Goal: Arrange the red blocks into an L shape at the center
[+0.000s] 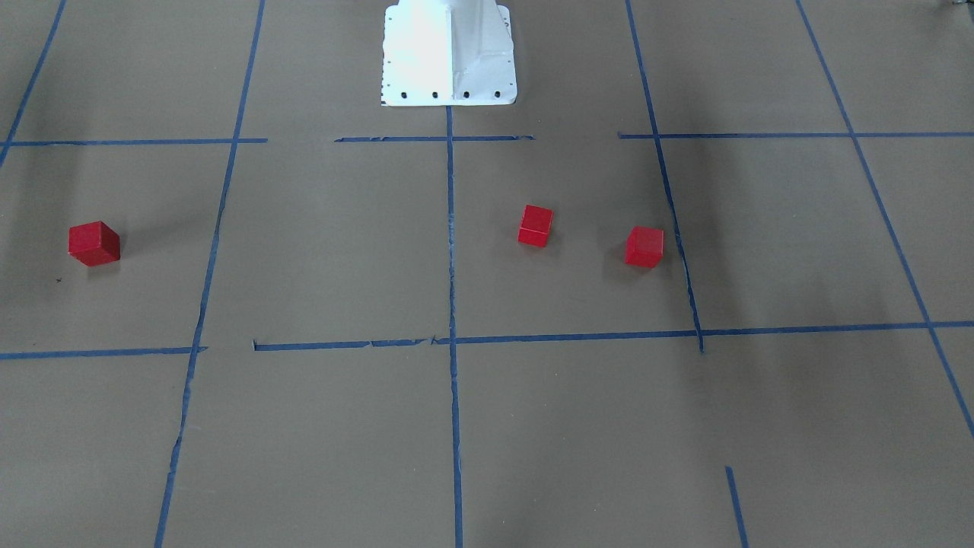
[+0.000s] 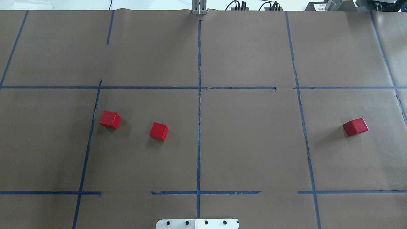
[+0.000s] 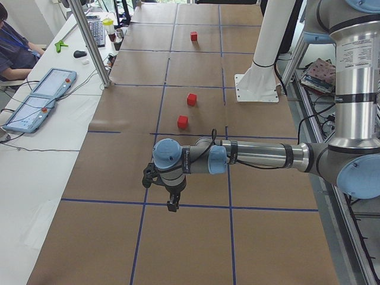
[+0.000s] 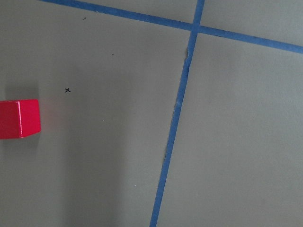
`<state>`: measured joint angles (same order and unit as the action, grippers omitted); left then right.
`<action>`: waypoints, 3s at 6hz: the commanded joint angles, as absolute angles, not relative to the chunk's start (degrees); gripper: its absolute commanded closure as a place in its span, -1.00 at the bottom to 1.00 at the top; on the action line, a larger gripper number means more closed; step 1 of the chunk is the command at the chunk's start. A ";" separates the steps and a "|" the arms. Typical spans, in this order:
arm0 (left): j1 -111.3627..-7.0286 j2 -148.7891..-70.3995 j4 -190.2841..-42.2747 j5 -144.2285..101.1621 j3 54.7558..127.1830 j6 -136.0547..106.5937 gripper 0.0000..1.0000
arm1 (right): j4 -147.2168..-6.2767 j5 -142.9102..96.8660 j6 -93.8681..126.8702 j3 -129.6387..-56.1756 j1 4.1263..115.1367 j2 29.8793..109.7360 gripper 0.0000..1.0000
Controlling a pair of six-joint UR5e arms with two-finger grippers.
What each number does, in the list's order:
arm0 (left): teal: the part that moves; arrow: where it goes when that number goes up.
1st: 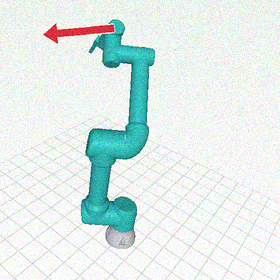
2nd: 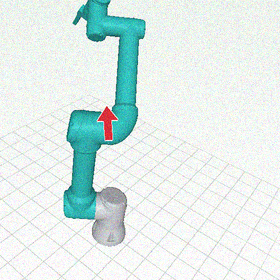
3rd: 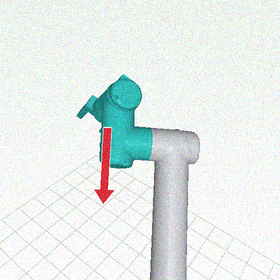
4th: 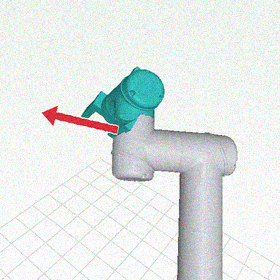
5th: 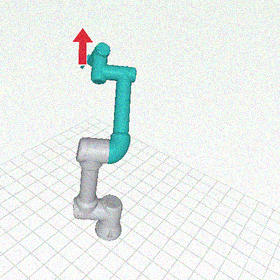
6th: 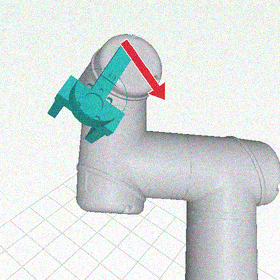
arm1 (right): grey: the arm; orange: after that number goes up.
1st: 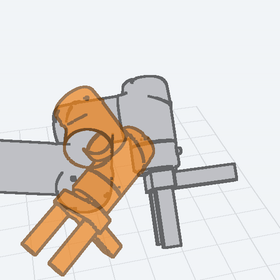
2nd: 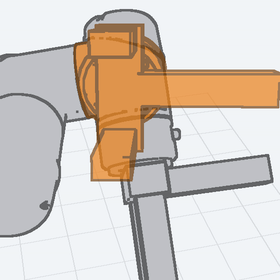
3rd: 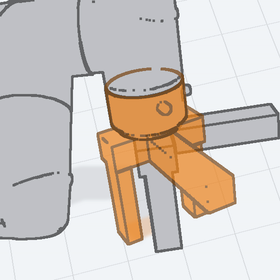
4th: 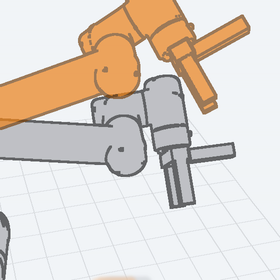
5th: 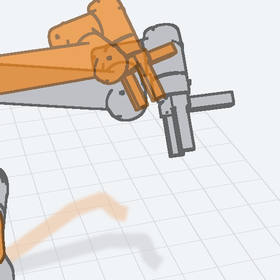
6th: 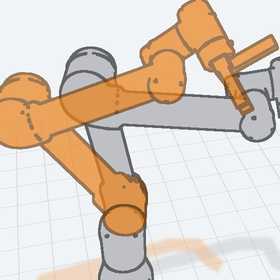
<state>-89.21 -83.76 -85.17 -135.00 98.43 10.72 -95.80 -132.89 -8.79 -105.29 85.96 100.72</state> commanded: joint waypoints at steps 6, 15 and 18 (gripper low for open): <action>-89.12 -83.76 -85.34 -135.53 98.17 10.63 -1.00 | -72.68 -133.69 18.51 -104.94 68.36 97.65 -1.00; -89.12 -83.76 -85.34 -135.62 98.09 10.63 -1.00 | -60.73 -124.63 33.31 -94.48 52.56 95.01 -0.32; -89.12 -83.76 -85.34 -135.62 98.17 10.63 -1.00 | -61.52 -124.80 33.57 -97.88 52.56 94.14 0.76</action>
<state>-89.12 -83.76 -85.28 -135.62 98.16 10.63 -61.03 -124.63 33.43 -95.76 52.56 94.63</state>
